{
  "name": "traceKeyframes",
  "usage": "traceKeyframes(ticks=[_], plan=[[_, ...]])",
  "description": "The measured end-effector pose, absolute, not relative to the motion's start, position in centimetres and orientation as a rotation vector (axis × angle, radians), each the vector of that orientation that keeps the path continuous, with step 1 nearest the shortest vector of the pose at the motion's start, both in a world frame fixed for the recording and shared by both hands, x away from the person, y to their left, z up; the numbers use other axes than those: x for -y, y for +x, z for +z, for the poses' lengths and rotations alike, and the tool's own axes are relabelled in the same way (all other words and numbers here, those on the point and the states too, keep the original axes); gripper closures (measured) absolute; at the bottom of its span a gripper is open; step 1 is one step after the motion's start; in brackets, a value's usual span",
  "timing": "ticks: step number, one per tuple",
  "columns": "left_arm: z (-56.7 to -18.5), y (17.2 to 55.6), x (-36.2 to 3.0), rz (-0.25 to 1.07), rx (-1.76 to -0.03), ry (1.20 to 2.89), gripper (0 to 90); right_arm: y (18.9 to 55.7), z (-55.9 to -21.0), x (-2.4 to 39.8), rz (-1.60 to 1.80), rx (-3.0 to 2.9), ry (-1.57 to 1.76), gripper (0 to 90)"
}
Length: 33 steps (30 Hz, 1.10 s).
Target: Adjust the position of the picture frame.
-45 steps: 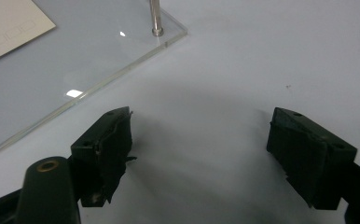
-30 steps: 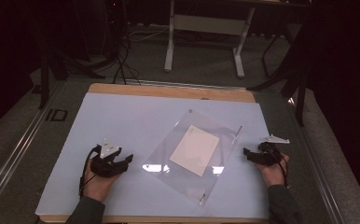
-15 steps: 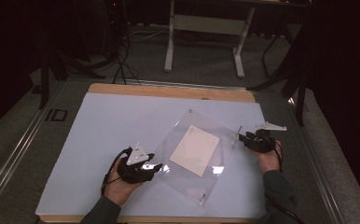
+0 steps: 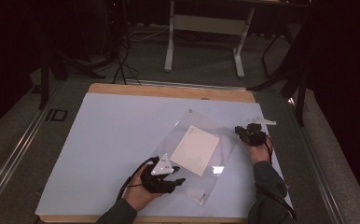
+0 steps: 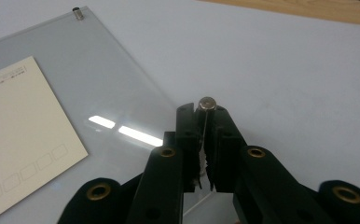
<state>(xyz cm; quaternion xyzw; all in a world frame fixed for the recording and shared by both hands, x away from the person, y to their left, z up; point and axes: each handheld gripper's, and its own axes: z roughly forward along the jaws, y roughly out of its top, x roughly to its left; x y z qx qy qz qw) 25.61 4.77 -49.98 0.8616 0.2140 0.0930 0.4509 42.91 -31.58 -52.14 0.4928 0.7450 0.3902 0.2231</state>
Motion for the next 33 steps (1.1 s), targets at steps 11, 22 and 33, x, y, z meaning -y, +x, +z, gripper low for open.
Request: traceKeyframes(ticks=[11, 22, 33], plan=[[-51.0, 24.3, -1.6, 0.068, -0.335, 2.138, 57.7, 42.9, -52.1, 31.5, 1.066, -2.063, 1.354, 84.8], [-51.8, 23.6, 1.8, 0.036, -0.21, 2.168, 67.5, 43.2, -51.9, 31.3, 1.048, -2.064, 1.371, 85.0], [-51.6, 23.3, 3.2, 0.215, -0.128, 2.224, 84.0, 43.9, -51.8, 30.9, 1.037, -2.06, 1.394, 85.0]])
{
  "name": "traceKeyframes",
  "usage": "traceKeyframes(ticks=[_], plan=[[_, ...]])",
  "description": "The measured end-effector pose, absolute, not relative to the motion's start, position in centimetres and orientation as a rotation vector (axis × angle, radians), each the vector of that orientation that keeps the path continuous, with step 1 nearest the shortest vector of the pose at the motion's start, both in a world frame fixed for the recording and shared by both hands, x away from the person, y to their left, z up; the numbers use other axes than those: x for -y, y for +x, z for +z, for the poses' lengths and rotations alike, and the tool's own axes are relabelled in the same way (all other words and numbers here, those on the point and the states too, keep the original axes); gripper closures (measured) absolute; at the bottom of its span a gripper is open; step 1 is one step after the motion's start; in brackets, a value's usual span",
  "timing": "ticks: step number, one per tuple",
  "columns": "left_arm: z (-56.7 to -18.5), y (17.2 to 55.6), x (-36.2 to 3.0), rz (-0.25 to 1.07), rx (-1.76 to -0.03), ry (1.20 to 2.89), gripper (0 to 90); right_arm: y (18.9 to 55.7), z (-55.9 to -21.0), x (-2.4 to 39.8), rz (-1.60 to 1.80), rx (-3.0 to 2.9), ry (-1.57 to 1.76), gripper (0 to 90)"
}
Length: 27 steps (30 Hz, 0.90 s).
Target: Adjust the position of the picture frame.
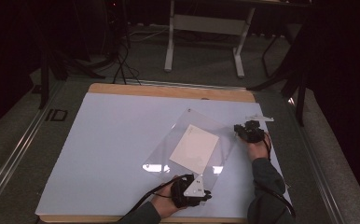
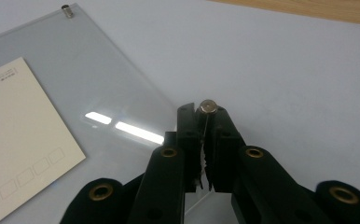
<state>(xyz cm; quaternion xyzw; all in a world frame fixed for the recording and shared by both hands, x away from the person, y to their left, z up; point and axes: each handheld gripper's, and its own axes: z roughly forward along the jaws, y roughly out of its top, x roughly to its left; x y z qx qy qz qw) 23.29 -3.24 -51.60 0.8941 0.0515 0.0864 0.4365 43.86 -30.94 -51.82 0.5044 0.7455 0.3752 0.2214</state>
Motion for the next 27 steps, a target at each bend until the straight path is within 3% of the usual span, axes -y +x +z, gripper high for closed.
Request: traceKeyframes(ticks=[11, 27], plan=[[-50.9, 23.1, 2.7, 0.295, -0.126, 2.262, 83.7, 44.7, -51.9, 30.2, 1.064, -2.05, 1.41, 85.1], [-50.1, 22.4, 1.9, 0.357, -0.132, 2.307, 83.3, 48.4, -50.7, 20.3, 1.148, -2.185, 1.271, 84.3]])
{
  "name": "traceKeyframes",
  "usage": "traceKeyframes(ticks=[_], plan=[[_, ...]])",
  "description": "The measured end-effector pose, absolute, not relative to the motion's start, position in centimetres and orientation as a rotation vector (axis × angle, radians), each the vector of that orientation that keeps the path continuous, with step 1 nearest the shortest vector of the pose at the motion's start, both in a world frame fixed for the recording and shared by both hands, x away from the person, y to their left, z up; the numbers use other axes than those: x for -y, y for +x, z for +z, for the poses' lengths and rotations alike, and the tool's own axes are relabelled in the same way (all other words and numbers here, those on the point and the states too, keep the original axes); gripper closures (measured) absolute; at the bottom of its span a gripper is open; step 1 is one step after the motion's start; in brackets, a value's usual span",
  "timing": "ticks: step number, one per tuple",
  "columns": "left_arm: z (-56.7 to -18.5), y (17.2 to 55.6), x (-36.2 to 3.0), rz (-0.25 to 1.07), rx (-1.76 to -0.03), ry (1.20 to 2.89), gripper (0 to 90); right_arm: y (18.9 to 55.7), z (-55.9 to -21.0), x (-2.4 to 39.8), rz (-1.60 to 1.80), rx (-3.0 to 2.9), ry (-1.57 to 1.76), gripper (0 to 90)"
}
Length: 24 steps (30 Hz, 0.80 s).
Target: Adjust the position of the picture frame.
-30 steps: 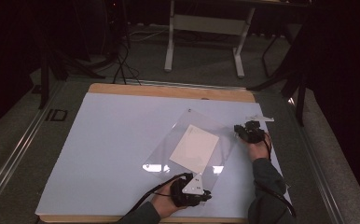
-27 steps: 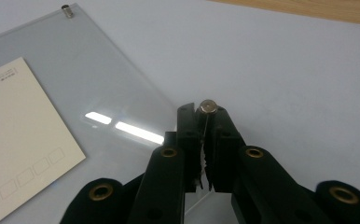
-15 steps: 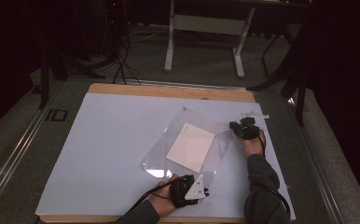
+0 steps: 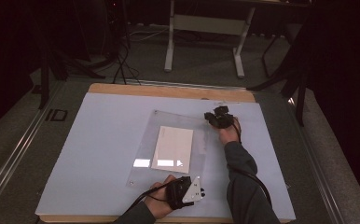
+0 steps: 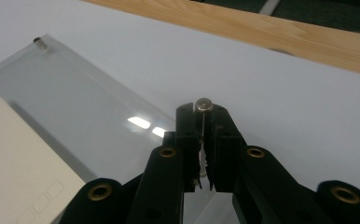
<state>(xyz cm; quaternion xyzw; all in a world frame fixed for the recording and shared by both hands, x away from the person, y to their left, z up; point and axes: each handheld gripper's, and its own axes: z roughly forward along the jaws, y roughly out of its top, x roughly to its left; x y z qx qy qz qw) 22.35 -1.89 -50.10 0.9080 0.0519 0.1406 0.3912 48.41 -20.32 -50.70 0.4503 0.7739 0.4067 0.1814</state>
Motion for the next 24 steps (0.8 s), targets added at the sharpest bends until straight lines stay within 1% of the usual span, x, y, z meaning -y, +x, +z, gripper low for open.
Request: traceKeyframes(ticks=[7, 11, 14, 17, 18, 19, 20, 21, 22, 23, 24], plan=[[-49.9, 22.5, 2.7, 0.372, -0.133, 2.327, 83.0, 49.4, -50.6, 16.3, 1.205, -2.252, 1.22, 83.6], [-50.3, 23.0, 2.9, 0.356, -0.145, 2.333, 83.0, 49.9, -51.0, 14.3, 1.197, -2.286, 1.204, 83.7], [-50.7, 23.5, 2.7, 0.329, -0.148, 2.328, 82.8, 50.1, -51.6, 13.4, 1.17, -2.303, 1.215, 84.0], [-50.8, 23.4, 2.7, 0.356, -0.127, 2.321, 81.5, 50.1, -51.9, 13.4, 1.18, -2.301, 1.223, 83.6], [-50.8, 23.4, 2.7, 0.38, -0.127, 2.319, 78.2, 50.1, -51.8, 13.4, 1.173, -2.303, 1.219, 83.3], [-50.8, 23.4, 2.7, 0.38, -0.127, 2.319, 72.0, 50.1, -51.8, 13.4, 1.173, -2.303, 1.219, 83.3], [-50.6, 23.6, 2.4, 0.365, -0.134, 2.31, 72.0, 50.1, -51.8, 13.5, 1.173, -2.307, 1.22, 83.0], [-50.5, 23.7, 2.0, 0.361, -0.142, 2.298, 62.8, 50.0, -51.8, 13.6, 1.169, -2.321, 1.208, 77.7], [-50.4, 23.7, 1.8, 0.35, -0.156, 2.285, 59.7, 50.0, -51.7, 13.6, 1.169, -2.332, 1.205, 72.0], [-50.2, 24.0, 1.1, 0.318, -0.174, 2.266, 58.1, 49.9, -51.6, 13.7, 1.164, -2.333, 1.192, 69.5], [-50.1, 24.1, 0.8, 0.303, -0.195, 2.256, 58.0, 49.6, -51.5, 13.8, 1.155, -2.34, 1.167, 69.5]])
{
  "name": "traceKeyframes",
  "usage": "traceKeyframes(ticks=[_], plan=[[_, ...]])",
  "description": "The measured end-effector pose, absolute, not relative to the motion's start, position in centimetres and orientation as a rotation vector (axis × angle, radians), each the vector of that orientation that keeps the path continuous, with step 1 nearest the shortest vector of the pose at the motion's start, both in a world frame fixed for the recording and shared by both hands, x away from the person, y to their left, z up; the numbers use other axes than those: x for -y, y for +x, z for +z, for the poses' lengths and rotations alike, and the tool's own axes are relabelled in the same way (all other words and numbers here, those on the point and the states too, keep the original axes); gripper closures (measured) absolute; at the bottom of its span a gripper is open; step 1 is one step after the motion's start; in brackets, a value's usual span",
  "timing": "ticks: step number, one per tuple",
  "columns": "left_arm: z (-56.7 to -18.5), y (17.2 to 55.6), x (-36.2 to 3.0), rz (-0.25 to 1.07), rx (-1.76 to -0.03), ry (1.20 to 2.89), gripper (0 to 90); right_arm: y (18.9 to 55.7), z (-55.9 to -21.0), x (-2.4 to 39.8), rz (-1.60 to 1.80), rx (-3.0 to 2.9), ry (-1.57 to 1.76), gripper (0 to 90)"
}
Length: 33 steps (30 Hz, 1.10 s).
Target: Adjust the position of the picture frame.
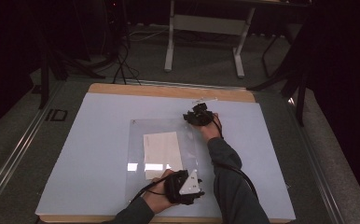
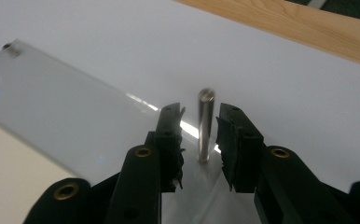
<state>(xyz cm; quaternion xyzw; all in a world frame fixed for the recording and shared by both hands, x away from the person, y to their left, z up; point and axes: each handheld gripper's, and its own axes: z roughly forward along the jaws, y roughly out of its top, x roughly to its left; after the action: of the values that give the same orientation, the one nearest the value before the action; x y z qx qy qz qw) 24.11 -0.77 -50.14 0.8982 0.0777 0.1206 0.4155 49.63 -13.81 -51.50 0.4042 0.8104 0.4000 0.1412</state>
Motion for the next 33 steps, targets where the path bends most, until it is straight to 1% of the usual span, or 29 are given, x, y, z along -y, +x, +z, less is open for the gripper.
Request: traceKeyframes(ticks=[1, 4, 7, 10, 15, 24, 33], plan=[[-49.9, 24.4, 0.1, 0.265, -0.222, 2.23, 57.8, 49.4, -51.4, 13.9, 1.151, -2.348, 1.151, 69.2], [-49.6, 24.6, -1.0, 0.243, -0.237, 2.202, 54.8, 48.5, -51.1, 14.3, 1.133, -2.354, 1.1, 64.3], [-49.2, 25.4, -2.3, 0.228, -0.271, 2.164, 55.0, 47.8, -50.9, 14.9, 1.135, -2.349, 1.089, 63.0], [-48.9, 26.7, -3.1, 0.251, -0.349, 2.142, 55.0, 46.7, -50.7, 15.9, 1.149, -2.339, 1.082, 62.2], [-48.7, 30.0, -4.0, 0.318, -0.503, 2.136, 55.0, 45.0, -50.3, 17.5, 1.184, -2.332, 1.087, 62.4], [-48.7, 34.3, -4.1, 0.352, -0.583, 2.126, 55.4, 41.2, -50.5, 20.9, 1.195, -2.327, 1.054, 65.2], [-49.5, 38.4, -4.5, 0.402, -0.666, 2.11, 54.6, 37.9, -51.0, 22.1, 1.183, -2.38, 1.022, 65.9]])
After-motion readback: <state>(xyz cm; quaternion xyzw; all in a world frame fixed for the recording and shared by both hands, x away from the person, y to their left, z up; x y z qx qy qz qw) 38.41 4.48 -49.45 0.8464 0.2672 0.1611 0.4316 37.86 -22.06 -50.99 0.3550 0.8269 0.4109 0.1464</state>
